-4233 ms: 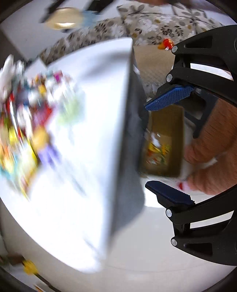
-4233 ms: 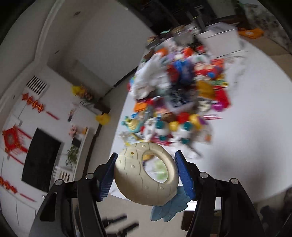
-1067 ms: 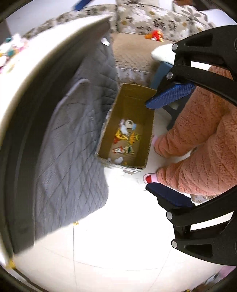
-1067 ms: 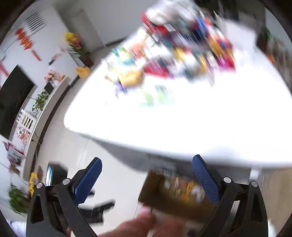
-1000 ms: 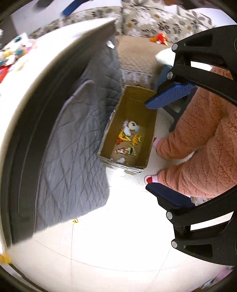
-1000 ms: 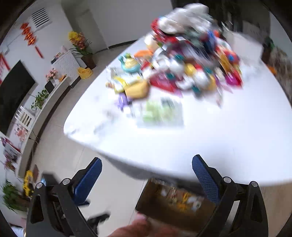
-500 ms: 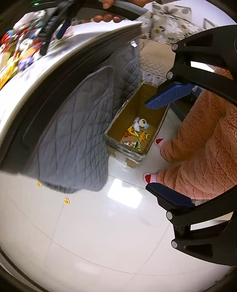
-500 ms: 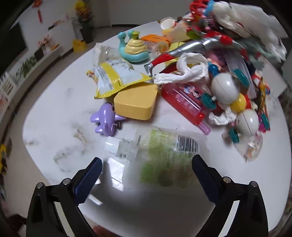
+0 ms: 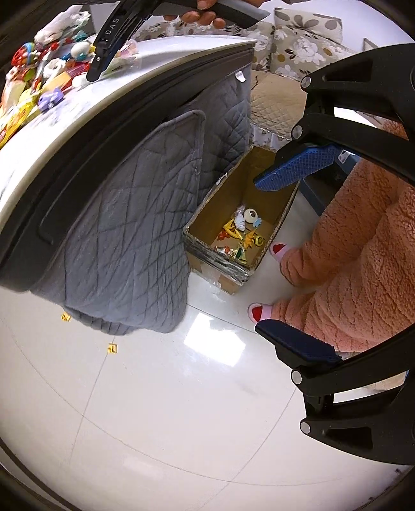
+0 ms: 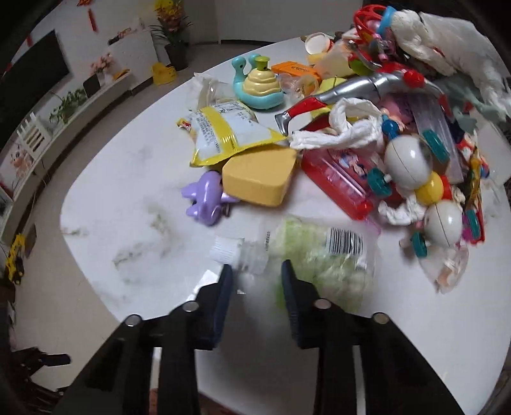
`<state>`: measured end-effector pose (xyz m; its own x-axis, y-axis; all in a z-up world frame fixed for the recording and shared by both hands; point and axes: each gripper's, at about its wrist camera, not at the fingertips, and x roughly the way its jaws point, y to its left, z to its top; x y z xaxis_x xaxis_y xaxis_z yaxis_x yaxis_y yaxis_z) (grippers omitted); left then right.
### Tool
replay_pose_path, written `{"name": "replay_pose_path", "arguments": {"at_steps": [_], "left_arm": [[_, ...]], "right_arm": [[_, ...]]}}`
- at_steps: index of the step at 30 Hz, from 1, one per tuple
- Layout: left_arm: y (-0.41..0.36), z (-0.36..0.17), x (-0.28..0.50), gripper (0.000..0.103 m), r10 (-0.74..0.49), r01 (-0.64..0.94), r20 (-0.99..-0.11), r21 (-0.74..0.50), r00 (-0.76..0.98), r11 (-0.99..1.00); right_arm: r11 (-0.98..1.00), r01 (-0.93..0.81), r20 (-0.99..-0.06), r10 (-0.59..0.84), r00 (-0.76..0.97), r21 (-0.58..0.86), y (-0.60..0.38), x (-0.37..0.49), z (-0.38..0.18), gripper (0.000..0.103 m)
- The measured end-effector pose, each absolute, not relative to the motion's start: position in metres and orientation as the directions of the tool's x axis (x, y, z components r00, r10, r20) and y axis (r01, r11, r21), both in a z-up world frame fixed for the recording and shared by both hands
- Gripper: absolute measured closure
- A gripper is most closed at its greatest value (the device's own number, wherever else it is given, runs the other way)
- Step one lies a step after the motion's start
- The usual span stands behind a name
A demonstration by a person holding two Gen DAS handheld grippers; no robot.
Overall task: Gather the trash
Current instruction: 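Reach the right tool to the clear green-filled pouch and grasp it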
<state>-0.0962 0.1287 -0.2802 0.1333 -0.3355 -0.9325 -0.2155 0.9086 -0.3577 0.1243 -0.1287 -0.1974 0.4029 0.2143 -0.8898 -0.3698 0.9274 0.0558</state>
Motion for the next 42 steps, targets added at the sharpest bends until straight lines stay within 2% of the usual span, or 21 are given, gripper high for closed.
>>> {"name": "replay_pose_path", "arguments": {"at_steps": [1, 6, 7, 8, 9, 10, 12, 14, 16, 19, 25, 29, 36, 37, 38, 39, 40, 42], "left_arm": [[0.127, -0.279, -0.096, 0.022, -0.336, -0.212, -0.932, -0.359, 0.137, 0.909], [0.120, -0.276, -0.090, 0.022, -0.349, -0.187, -0.926, -0.371, 0.143, 0.910], [0.118, -0.274, -0.088, 0.022, -0.349, -0.178, -0.925, -0.372, 0.149, 0.911], [0.118, -0.273, -0.088, 0.022, -0.349, -0.175, -0.925, -0.373, 0.152, 0.911], [0.117, -0.272, -0.087, 0.022, -0.353, -0.171, -0.923, -0.377, 0.156, 0.910], [0.116, -0.272, -0.087, 0.022, -0.356, -0.170, -0.922, -0.380, 0.155, 0.909], [0.116, -0.272, -0.086, 0.022, -0.360, -0.170, -0.920, -0.383, 0.153, 0.908], [0.117, -0.272, -0.087, 0.022, -0.357, -0.175, -0.921, -0.381, 0.154, 0.908], [0.119, -0.274, -0.088, 0.022, -0.361, -0.187, -0.921, -0.384, 0.150, 0.904], [0.124, -0.276, -0.092, 0.022, -0.353, -0.204, -0.925, -0.377, 0.142, 0.904], [0.132, -0.278, -0.097, 0.022, -0.337, -0.239, -0.931, -0.362, 0.138, 0.901], [0.134, -0.279, -0.098, 0.022, -0.333, -0.249, -0.933, -0.357, 0.135, 0.900], [0.125, -0.271, -0.088, 0.022, -0.347, -0.211, -0.926, -0.373, 0.153, 0.904], [0.123, -0.267, -0.085, 0.022, -0.349, -0.200, -0.923, -0.377, 0.158, 0.905], [0.121, -0.264, -0.082, 0.022, -0.355, -0.192, -0.921, -0.382, 0.164, 0.904], [0.119, -0.260, -0.079, 0.022, -0.361, -0.187, -0.917, -0.389, 0.171, 0.902], [0.117, -0.255, -0.075, 0.022, -0.368, -0.179, -0.912, -0.399, 0.182, 0.899], [0.112, -0.247, -0.065, 0.022, -0.372, -0.150, -0.907, -0.403, 0.198, 0.903]], "right_arm": [[0.924, -0.368, -0.889, 0.253, 0.382, 0.105, -0.132, 0.119, -0.194, 0.103], [0.932, -0.335, -0.886, 0.265, 0.380, 0.135, -0.152, 0.103, -0.181, 0.103], [0.938, -0.324, -0.884, 0.250, 0.394, 0.121, -0.158, 0.103, -0.177, 0.098], [0.947, -0.304, -0.874, 0.230, 0.428, 0.101, -0.164, 0.099, -0.170, 0.086], [0.953, -0.285, -0.868, 0.227, 0.441, 0.104, -0.170, 0.099, -0.167, 0.042], [0.962, -0.253, -0.864, 0.215, 0.455, 0.106, -0.177, 0.101, -0.165, 0.013], [0.971, -0.207, -0.846, 0.211, 0.490, 0.123, -0.192, 0.107, -0.160, 0.014], [0.980, -0.180, -0.854, 0.165, 0.494, 0.086, -0.197, 0.113, -0.162, 0.006], [0.979, -0.194, -0.860, 0.154, 0.487, 0.065, -0.196, 0.116, -0.166, 0.006], [0.970, -0.216, -0.882, 0.195, 0.430, 0.109, -0.192, 0.125, -0.179, 0.006], [0.978, -0.147, -0.904, 0.195, 0.379, 0.149, -0.191, 0.142, -0.208, 0.004], [0.974, -0.224, -0.903, 0.116, 0.415, 0.022, -0.165, 0.135, -0.215, 0.006], [0.981, -0.175, -0.887, 0.157, 0.435, 0.088, -0.176, 0.111, -0.202, 0.024], [0.981, -0.165, -0.881, 0.166, 0.443, 0.101, -0.180, 0.106, -0.198, 0.056], [0.982, -0.138, -0.878, 0.179, 0.444, 0.130, -0.188, 0.101, -0.195, 0.099], [0.973, -0.100, -0.877, 0.229, 0.424, 0.206, -0.198, 0.101, -0.194, 0.094], [0.958, -0.065, -0.864, 0.280, 0.420, 0.279, -0.208, 0.099, -0.191, 0.095], [0.966, -0.053, -0.873, 0.251, 0.417, 0.252, -0.215, 0.096, -0.190, 0.096]]}}
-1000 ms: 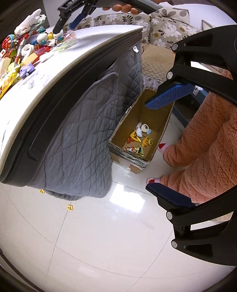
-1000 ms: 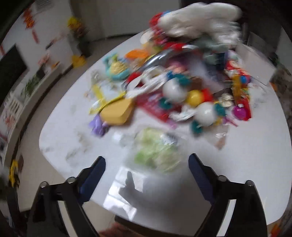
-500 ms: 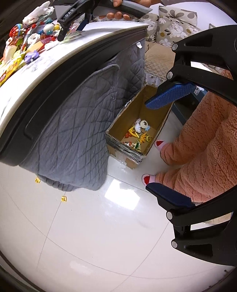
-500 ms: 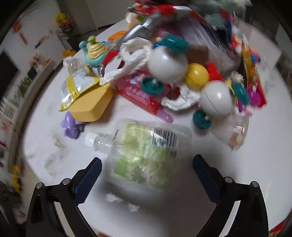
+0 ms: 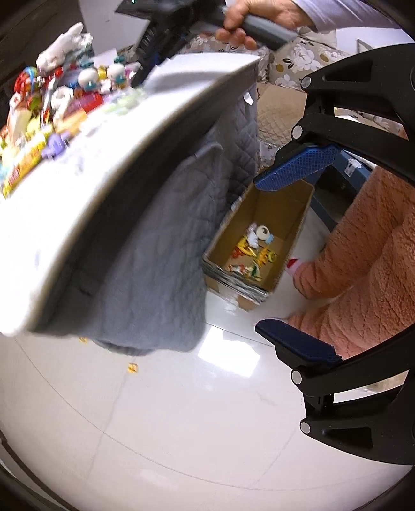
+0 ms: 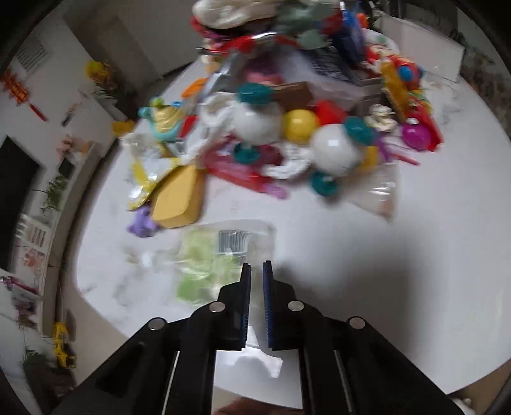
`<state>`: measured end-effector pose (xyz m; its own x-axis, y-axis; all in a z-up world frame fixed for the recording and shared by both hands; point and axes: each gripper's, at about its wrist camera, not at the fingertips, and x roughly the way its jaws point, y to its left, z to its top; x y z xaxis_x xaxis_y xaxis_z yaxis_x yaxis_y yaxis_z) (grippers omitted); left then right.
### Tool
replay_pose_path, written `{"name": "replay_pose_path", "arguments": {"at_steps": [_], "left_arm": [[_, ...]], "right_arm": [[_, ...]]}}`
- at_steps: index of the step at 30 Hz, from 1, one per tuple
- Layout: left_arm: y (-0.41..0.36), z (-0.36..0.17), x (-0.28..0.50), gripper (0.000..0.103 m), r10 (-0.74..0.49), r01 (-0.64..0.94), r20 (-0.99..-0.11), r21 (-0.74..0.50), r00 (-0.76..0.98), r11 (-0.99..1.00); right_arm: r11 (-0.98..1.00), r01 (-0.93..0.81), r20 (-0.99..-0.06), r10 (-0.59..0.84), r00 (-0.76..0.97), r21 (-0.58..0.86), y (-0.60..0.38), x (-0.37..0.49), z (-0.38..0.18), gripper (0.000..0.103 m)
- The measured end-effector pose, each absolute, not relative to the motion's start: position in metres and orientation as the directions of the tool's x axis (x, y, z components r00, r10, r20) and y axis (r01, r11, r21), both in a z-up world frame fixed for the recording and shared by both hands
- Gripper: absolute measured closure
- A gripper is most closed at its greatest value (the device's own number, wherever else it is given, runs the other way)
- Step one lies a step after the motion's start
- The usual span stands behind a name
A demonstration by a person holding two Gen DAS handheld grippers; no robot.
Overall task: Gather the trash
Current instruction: 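Reach the right tool to the clear green-filled pouch and grasp it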
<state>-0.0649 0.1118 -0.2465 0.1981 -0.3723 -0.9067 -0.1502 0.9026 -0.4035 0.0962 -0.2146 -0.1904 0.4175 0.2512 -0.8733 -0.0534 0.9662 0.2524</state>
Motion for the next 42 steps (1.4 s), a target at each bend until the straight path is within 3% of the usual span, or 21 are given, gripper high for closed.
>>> {"name": "replay_pose_path", "arguments": {"at_steps": [2, 3, 4, 5, 6, 7, 9, 12, 18, 24, 28, 29, 31, 36, 42], "left_arm": [[0.106, -0.241, -0.056, 0.022, -0.365, -0.122, -0.907, -0.394, 0.209, 0.911], [0.105, -0.238, -0.052, 0.022, -0.360, -0.112, -0.908, -0.389, 0.215, 0.915], [0.103, -0.234, -0.047, 0.022, -0.357, -0.105, -0.907, -0.386, 0.223, 0.916], [0.102, -0.232, -0.045, 0.022, -0.358, -0.103, -0.905, -0.388, 0.228, 0.916], [0.101, -0.231, -0.042, 0.022, -0.361, -0.101, -0.903, -0.392, 0.232, 0.914], [0.102, -0.228, -0.040, 0.022, -0.363, -0.100, -0.902, -0.394, 0.233, 0.914], [0.103, -0.225, -0.040, 0.022, -0.356, -0.103, -0.904, -0.388, 0.237, 0.916], [0.107, -0.227, -0.045, 0.022, -0.342, -0.125, -0.910, -0.377, 0.234, 0.918], [0.118, -0.238, -0.064, 0.022, -0.312, -0.226, -0.927, -0.356, 0.208, 0.907], [0.118, -0.243, -0.078, 0.022, -0.286, -0.326, -0.935, -0.343, 0.212, 0.881], [0.113, -0.242, -0.078, 0.022, -0.287, -0.365, -0.928, -0.359, 0.238, 0.859], [0.111, -0.241, -0.078, 0.022, -0.290, -0.371, -0.926, -0.364, 0.241, 0.854], [0.106, -0.239, -0.075, 0.022, -0.296, -0.372, -0.922, -0.374, 0.251, 0.850], [0.100, -0.226, -0.056, 0.022, -0.297, -0.339, -0.911, -0.387, 0.287, 0.858], [0.097, -0.206, -0.008, 0.022, -0.294, -0.253, -0.899, -0.382, 0.325, 0.889]], "right_arm": [[0.958, -0.069, -0.867, 0.282, 0.412, 0.279, -0.218, 0.093, -0.189, 0.091], [0.951, -0.077, -0.860, 0.305, 0.409, 0.300, -0.218, 0.092, -0.188, 0.072], [0.952, -0.094, -0.847, 0.302, 0.437, 0.291, -0.215, 0.087, -0.183, 0.061], [0.953, -0.119, -0.839, 0.301, 0.453, 0.278, -0.214, 0.087, -0.180, 0.058], [0.951, -0.165, -0.835, 0.308, 0.455, 0.261, -0.215, 0.093, -0.178, 0.046], [0.950, -0.207, -0.841, 0.303, 0.449, 0.232, -0.209, 0.094, -0.176, 0.022], [0.922, -0.356, -0.861, 0.301, 0.409, 0.153, -0.189, 0.102, -0.171, 0.008], [0.812, -0.584, -0.893, 0.255, 0.372, -0.012, -0.159, 0.106, -0.168, 0.006], [0.550, -0.835, -0.968, 0.199, 0.154, -0.020, -0.118, 0.126, -0.184, 0.006], [0.398, -0.917, -0.993, 0.106, 0.056, -0.009, -0.089, 0.145, -0.209, 0.004], [0.387, -0.922, -0.985, 0.158, 0.065, 0.001, -0.089, 0.150, -0.210, 0.005], [0.405, -0.914, -0.983, 0.168, 0.074, 0.000, -0.094, 0.146, -0.209, 0.007], [0.442, -0.897, -0.974, 0.204, 0.100, 0.001, -0.114, 0.143, -0.198, 0.026], [0.591, -0.806, -0.945, 0.276, 0.175, 0.023, -0.146, 0.129, -0.178, 0.053], [0.774, -0.611, -0.900, 0.373, 0.226, 0.167, -0.196, 0.133, -0.173, 0.055]]}}
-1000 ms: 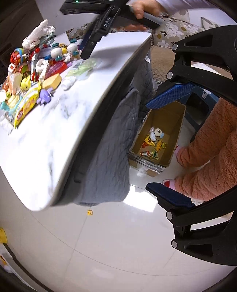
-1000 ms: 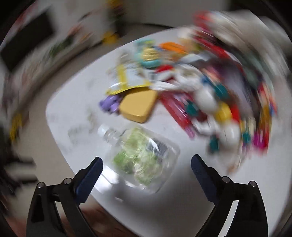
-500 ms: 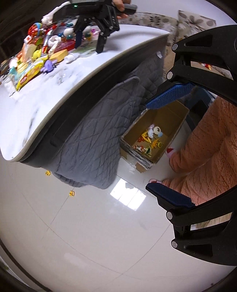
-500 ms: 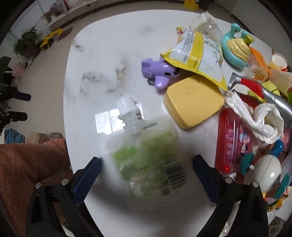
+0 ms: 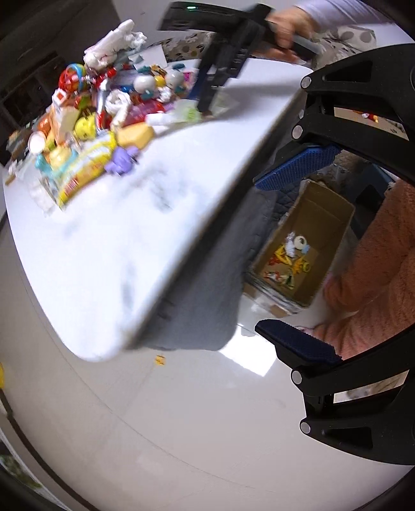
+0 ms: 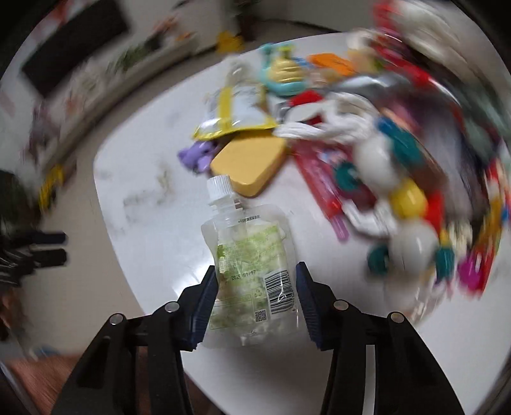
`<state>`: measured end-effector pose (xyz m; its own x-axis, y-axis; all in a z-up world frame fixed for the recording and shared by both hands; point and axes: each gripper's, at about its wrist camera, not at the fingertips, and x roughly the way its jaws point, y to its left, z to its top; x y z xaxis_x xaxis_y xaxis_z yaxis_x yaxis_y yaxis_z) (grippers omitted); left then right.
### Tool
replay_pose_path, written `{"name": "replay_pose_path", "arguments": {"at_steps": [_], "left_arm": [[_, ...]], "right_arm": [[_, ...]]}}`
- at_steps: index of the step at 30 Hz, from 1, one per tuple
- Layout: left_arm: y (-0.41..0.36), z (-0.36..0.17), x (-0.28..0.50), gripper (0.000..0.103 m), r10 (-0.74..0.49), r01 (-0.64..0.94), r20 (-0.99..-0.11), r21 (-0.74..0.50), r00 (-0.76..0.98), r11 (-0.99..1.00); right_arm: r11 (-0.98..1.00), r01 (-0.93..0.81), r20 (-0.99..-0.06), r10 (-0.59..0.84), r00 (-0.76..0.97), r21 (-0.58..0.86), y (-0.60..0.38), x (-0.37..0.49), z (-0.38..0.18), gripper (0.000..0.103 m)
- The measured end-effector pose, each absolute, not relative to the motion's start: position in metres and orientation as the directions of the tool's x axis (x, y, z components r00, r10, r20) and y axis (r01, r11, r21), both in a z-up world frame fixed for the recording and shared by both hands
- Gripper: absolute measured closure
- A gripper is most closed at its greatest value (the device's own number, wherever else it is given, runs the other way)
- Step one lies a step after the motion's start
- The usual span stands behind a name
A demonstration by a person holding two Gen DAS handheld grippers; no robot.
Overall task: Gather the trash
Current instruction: 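Reach the right tool to the clear green-filled pouch and grasp it, then grasp the yellow snack bag with the left tool while the right tool holds the pouch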
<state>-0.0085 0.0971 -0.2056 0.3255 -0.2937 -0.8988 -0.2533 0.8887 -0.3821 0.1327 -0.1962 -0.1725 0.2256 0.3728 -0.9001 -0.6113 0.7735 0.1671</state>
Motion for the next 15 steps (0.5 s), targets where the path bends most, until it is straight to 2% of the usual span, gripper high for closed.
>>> {"name": "replay_pose_path", "arguments": {"at_steps": [4, 8, 12, 15], "left_arm": [[0.092, -0.191, 0.036, 0.022, -0.313, -0.190, -0.878, -0.398, 0.361, 0.898], [0.081, -0.185, 0.102, 0.022, -0.356, -0.169, -0.849, -0.446, 0.390, 0.879], [0.067, -0.192, 0.174, 0.022, -0.326, -0.251, -0.858, -0.443, 0.396, 0.861], [0.057, -0.204, 0.220, 0.022, -0.224, -0.363, -0.912, -0.349, 0.345, 0.864]], "right_arm": [[0.810, -0.491, -0.816, 0.500, 0.291, 0.322, -0.226, 0.114, -0.150, 0.054], [0.818, -0.405, -0.727, 0.560, 0.398, 0.409, -0.244, 0.086, -0.121, 0.053], [0.825, -0.335, -0.680, 0.564, 0.468, 0.454, -0.246, 0.063, -0.101, 0.052], [0.837, -0.305, -0.673, 0.547, 0.498, 0.454, -0.258, 0.053, -0.096, 0.052]]}}
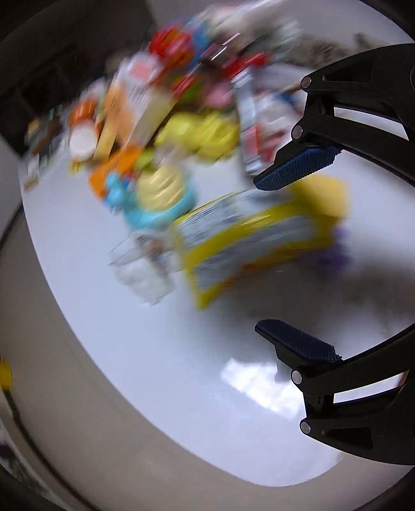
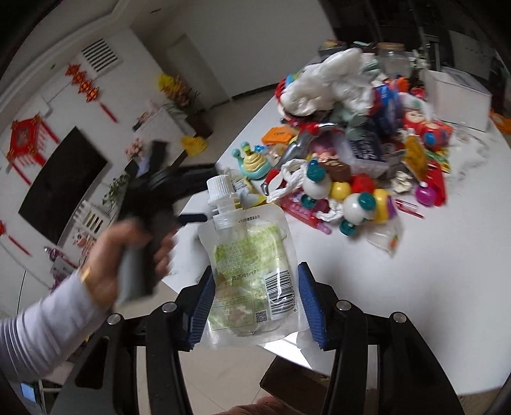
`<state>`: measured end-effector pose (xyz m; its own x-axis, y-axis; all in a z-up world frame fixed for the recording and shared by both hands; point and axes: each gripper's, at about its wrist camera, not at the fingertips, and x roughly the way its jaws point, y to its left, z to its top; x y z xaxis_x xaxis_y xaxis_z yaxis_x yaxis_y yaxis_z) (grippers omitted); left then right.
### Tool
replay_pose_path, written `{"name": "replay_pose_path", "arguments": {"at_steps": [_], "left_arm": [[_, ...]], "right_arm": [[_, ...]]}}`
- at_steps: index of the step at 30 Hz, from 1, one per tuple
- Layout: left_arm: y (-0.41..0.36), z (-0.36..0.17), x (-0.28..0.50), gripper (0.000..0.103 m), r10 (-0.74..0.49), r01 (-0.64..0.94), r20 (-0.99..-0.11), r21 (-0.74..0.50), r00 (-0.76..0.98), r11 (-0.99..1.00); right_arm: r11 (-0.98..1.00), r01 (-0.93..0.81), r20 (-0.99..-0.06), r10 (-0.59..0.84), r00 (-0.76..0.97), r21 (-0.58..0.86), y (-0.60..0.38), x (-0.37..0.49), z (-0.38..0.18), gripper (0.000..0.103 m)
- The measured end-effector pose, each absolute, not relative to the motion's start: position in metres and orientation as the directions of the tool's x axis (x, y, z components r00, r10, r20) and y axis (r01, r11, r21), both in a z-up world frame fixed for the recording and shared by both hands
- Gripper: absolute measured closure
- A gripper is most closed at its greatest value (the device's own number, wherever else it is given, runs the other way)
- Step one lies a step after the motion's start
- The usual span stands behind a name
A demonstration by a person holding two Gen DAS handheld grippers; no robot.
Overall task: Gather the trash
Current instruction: 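Grasp the yellow snack bag with the left tool while the right tool holds the pouch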
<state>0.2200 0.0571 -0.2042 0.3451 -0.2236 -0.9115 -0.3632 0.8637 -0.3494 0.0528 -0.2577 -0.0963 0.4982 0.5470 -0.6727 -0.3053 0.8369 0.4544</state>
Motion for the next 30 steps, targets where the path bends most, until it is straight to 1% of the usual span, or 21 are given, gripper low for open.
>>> {"name": "replay_pose_path", "arguments": {"at_steps": [1, 2, 4, 6, 8, 9, 11, 15, 18, 22, 27, 30], "left_arm": [[0.053, -0.211, 0.234, 0.022, -0.188, -0.393, -0.933, -0.304, 0.306, 0.868], [0.049, -0.215, 0.246, 0.019, -0.164, -0.417, -0.947, -0.271, 0.275, 0.867], [0.044, -0.213, 0.258, 0.019, -0.132, -0.441, -0.956, -0.240, 0.261, 0.865], [0.037, -0.211, 0.266, 0.021, -0.075, -0.448, -0.972, -0.171, 0.223, 0.878], [0.030, -0.206, 0.270, 0.040, -0.044, -0.433, -0.974, -0.140, 0.224, 0.890], [0.027, -0.203, 0.271, 0.041, -0.038, -0.423, -0.974, -0.132, 0.224, 0.896], [0.027, -0.199, 0.268, 0.044, -0.068, -0.404, -0.970, -0.161, 0.234, 0.901], [0.038, -0.183, 0.243, 0.044, -0.106, -0.378, -0.954, -0.212, 0.282, 0.901], [0.045, -0.159, 0.218, 0.044, -0.147, -0.324, -0.928, -0.263, 0.341, 0.909], [0.050, -0.117, 0.159, 0.044, -0.182, -0.211, -0.884, -0.294, 0.430, 0.932], [0.062, -0.095, 0.079, 0.044, -0.247, -0.073, -0.838, -0.321, 0.486, 0.944], [0.058, -0.097, 0.030, 0.044, -0.308, 0.045, -0.822, -0.327, 0.478, 0.944]], "right_arm": [[0.841, -0.291, -0.671, 0.540, 0.508, 0.456, -0.263, 0.046, -0.095, 0.052], [0.844, -0.282, -0.669, 0.535, 0.516, 0.457, -0.263, 0.044, -0.098, 0.052], [0.846, -0.257, -0.664, 0.528, 0.529, 0.468, -0.266, 0.039, -0.102, 0.052], [0.849, -0.230, -0.665, 0.519, 0.537, 0.476, -0.271, 0.031, -0.106, 0.052], [0.852, -0.217, -0.670, 0.511, 0.538, 0.476, -0.270, 0.027, -0.110, 0.052], [0.854, -0.214, -0.671, 0.508, 0.539, 0.475, -0.270, 0.028, -0.112, 0.052], [0.852, -0.213, -0.668, 0.510, 0.541, 0.478, -0.269, 0.026, -0.112, 0.052], [0.849, -0.223, -0.660, 0.517, 0.546, 0.480, -0.264, 0.025, -0.106, 0.052], [0.845, -0.239, -0.654, 0.525, 0.545, 0.479, -0.260, 0.027, -0.103, 0.052], [0.845, -0.257, -0.657, 0.529, 0.538, 0.470, -0.256, 0.023, -0.100, 0.052], [0.853, -0.255, -0.677, 0.518, 0.522, 0.456, -0.253, 0.007, -0.104, 0.051], [0.863, -0.240, -0.704, 0.502, 0.503, 0.444, -0.253, -0.011, -0.113, 0.051]]}}
